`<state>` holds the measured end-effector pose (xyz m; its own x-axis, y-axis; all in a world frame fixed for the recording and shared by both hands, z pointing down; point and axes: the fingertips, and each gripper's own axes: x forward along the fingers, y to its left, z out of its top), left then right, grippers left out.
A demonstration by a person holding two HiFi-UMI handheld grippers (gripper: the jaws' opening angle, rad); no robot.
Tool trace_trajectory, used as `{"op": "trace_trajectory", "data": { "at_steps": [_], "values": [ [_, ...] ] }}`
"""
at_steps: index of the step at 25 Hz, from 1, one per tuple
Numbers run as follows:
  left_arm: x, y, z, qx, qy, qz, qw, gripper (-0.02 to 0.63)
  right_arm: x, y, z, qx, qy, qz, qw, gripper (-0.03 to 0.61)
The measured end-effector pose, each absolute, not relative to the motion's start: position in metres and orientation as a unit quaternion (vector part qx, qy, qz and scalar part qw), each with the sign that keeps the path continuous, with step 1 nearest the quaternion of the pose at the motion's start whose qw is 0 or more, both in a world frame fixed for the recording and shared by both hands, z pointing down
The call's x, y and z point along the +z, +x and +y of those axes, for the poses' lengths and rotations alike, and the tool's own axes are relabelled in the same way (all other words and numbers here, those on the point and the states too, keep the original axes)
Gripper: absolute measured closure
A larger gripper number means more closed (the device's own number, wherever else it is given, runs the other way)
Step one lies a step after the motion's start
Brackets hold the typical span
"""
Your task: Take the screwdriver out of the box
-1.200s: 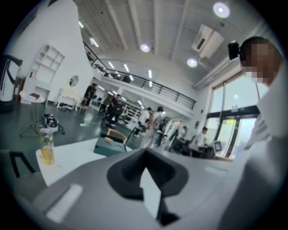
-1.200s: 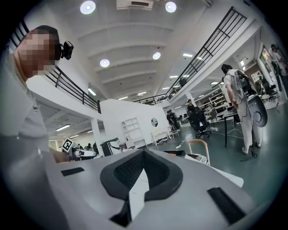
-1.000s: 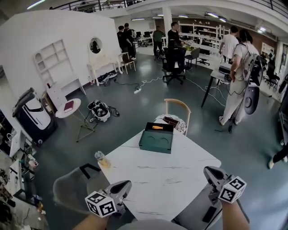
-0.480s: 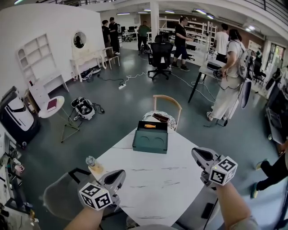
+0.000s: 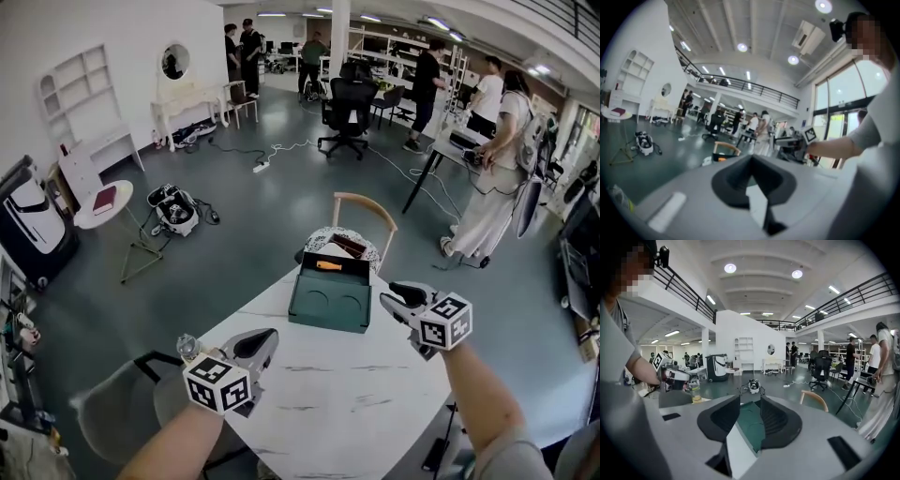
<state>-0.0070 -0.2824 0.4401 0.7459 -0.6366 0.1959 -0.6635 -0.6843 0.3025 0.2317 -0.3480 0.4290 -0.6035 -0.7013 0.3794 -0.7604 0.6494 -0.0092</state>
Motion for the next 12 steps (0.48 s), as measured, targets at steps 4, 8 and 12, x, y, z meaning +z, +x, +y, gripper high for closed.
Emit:
{"op": "trace_trajectory", "data": {
  "at_steps": [4, 8, 12],
  "values": [
    [0.466, 0.001, -0.319, 0.051, 0.915, -0.358, 0.178, 0.611, 0.466, 0.225, -0.401, 0.085, 0.405, -0.885, 0.212, 0.457],
    [0.492, 0.011, -0.352, 0.063, 0.915, -0.358, 0.178, 0.611, 0.506, 0.220, -0.447, 0.078, 0.397, -0.877, 0.261, 0.459],
    [0.513, 0.023, -0.383, 0.064, 0.912, -0.360, 0.188, 0.611, 0.539, 0.210, -0.486, 0.060, 0.384, -0.868, 0.310, 0.459]
  ]
}}
